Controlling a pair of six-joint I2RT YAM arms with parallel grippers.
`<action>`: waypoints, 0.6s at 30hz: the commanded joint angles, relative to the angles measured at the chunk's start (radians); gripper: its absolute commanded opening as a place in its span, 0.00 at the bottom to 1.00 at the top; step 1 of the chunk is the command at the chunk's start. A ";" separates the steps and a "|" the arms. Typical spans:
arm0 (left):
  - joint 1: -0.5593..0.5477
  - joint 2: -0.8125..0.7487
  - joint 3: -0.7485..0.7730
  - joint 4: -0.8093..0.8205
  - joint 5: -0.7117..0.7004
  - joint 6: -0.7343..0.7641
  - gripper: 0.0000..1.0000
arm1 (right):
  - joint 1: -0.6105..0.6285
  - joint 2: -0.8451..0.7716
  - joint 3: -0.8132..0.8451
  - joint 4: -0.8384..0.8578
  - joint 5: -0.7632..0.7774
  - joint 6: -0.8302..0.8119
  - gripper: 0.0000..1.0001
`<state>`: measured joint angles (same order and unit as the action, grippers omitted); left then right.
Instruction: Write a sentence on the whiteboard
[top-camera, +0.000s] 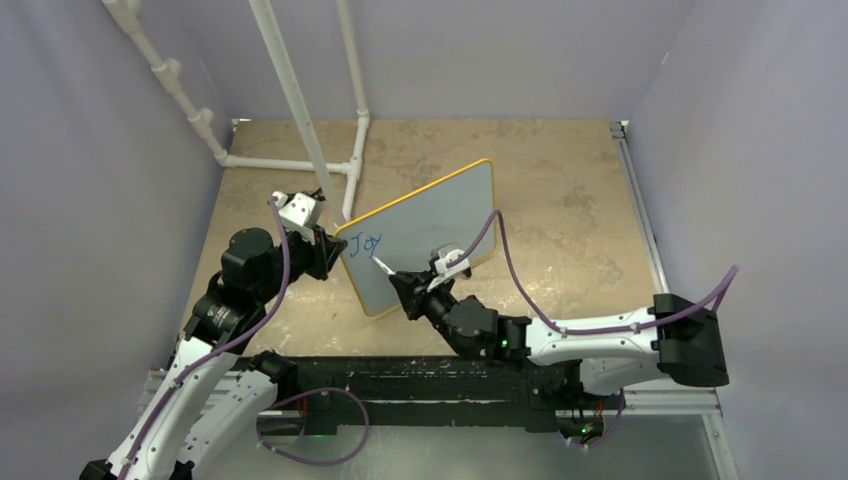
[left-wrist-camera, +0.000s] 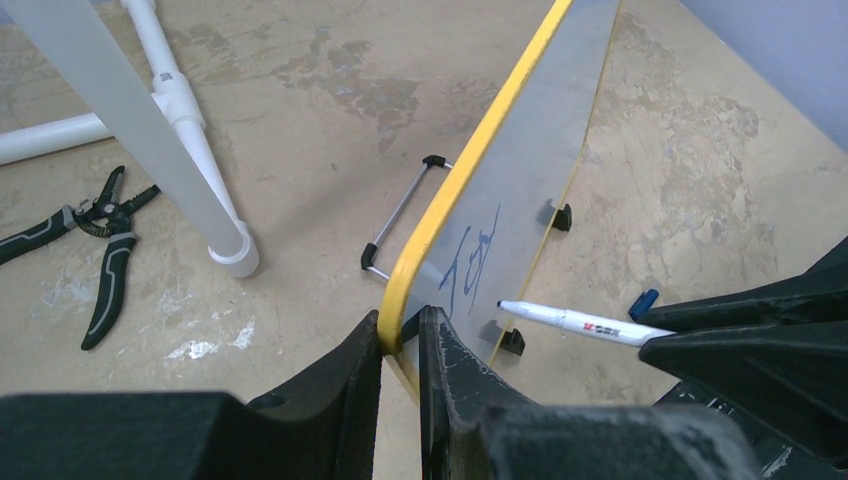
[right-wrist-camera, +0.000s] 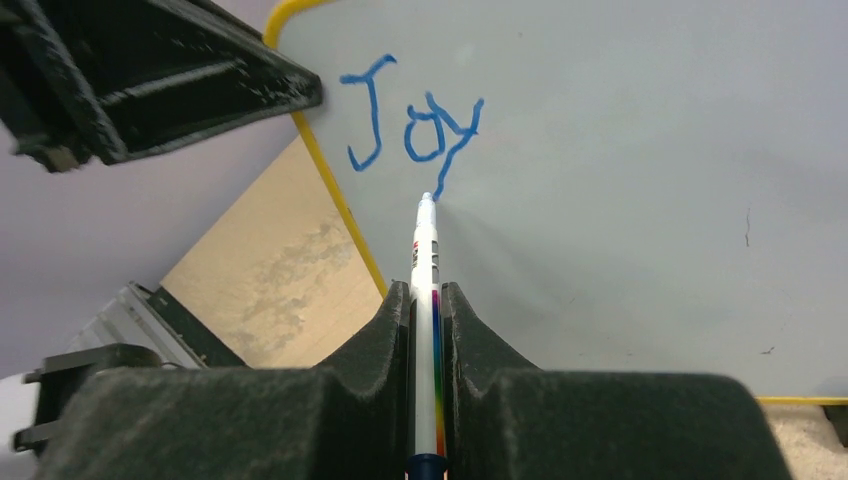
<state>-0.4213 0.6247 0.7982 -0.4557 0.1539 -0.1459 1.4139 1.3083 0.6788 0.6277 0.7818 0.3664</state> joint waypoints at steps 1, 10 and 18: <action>-0.001 -0.003 0.030 -0.029 -0.007 0.009 0.00 | 0.005 -0.104 0.002 -0.055 -0.008 0.011 0.00; -0.001 0.024 0.109 -0.071 -0.001 0.026 0.50 | -0.004 -0.226 -0.048 -0.112 0.005 -0.036 0.00; -0.001 0.137 0.236 0.002 0.100 0.038 0.70 | -0.098 -0.298 -0.083 -0.077 -0.073 -0.064 0.00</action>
<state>-0.4213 0.7025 0.9619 -0.5293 0.1822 -0.1272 1.3666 1.0519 0.6109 0.5228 0.7555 0.3313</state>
